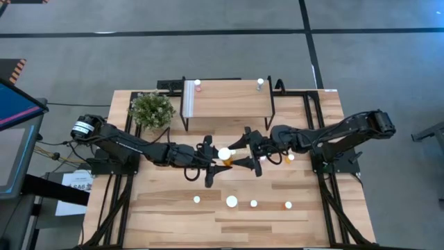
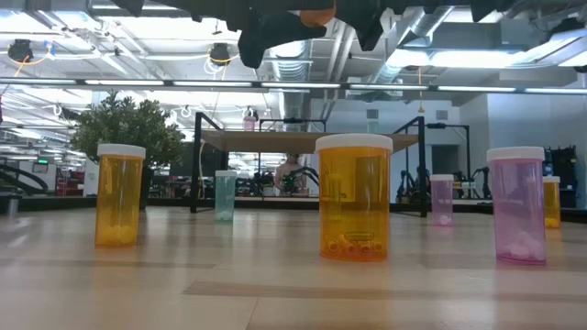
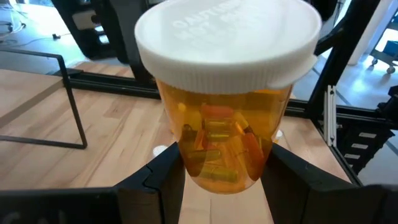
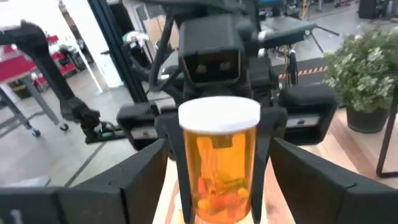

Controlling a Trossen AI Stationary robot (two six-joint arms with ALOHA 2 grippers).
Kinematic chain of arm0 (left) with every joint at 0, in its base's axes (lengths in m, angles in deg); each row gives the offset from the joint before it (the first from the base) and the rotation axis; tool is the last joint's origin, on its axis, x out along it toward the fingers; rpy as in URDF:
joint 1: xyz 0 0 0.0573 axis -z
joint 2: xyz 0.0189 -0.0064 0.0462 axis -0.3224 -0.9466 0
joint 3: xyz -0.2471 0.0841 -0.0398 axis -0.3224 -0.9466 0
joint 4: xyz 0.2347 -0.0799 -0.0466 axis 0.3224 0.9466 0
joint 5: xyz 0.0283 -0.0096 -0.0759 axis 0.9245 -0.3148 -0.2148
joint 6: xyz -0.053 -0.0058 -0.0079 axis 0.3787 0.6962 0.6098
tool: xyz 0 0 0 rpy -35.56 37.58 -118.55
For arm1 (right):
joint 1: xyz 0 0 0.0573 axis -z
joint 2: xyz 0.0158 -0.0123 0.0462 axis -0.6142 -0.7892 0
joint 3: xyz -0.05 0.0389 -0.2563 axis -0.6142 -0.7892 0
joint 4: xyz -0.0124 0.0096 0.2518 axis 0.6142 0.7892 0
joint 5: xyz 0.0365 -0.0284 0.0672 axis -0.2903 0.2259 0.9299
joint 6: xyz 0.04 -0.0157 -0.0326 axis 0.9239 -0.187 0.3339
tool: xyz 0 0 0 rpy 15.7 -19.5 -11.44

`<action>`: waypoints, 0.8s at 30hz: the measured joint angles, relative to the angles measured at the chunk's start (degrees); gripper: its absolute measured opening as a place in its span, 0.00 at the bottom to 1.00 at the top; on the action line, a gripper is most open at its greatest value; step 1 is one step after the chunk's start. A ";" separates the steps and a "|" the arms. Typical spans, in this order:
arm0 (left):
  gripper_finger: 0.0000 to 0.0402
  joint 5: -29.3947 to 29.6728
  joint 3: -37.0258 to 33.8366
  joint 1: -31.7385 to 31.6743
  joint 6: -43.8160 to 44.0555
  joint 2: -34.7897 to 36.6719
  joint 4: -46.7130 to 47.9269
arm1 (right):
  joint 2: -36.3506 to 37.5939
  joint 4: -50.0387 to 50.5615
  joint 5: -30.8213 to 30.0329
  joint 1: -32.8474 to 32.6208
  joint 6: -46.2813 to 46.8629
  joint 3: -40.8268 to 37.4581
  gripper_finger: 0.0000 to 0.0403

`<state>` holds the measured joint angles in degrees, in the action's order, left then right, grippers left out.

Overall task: Pick and place medicine bottles onto shelf by color
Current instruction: Put the top big orange pill bottle on the shelf

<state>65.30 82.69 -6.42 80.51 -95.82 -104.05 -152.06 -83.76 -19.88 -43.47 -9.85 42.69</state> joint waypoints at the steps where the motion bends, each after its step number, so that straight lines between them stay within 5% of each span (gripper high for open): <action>1: 0.39 0.00 0.00 0.00 0.00 0.00 -0.04 | 0.17 -0.48 0.00 0.21 0.45 0.02 0.77; 13: 0.39 -0.02 0.00 -0.07 -0.02 0.02 -0.28 | 0.15 0.55 -0.01 1.76 1.39 0.42 0.85; 24: 0.39 0.31 0.00 -0.42 0.28 0.02 -0.39 | -5.30 11.04 3.41 2.38 -0.75 9.45 0.88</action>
<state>65.60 82.69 -6.84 80.79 -95.80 -104.44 -157.37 -72.72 -16.47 -41.09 -10.60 52.13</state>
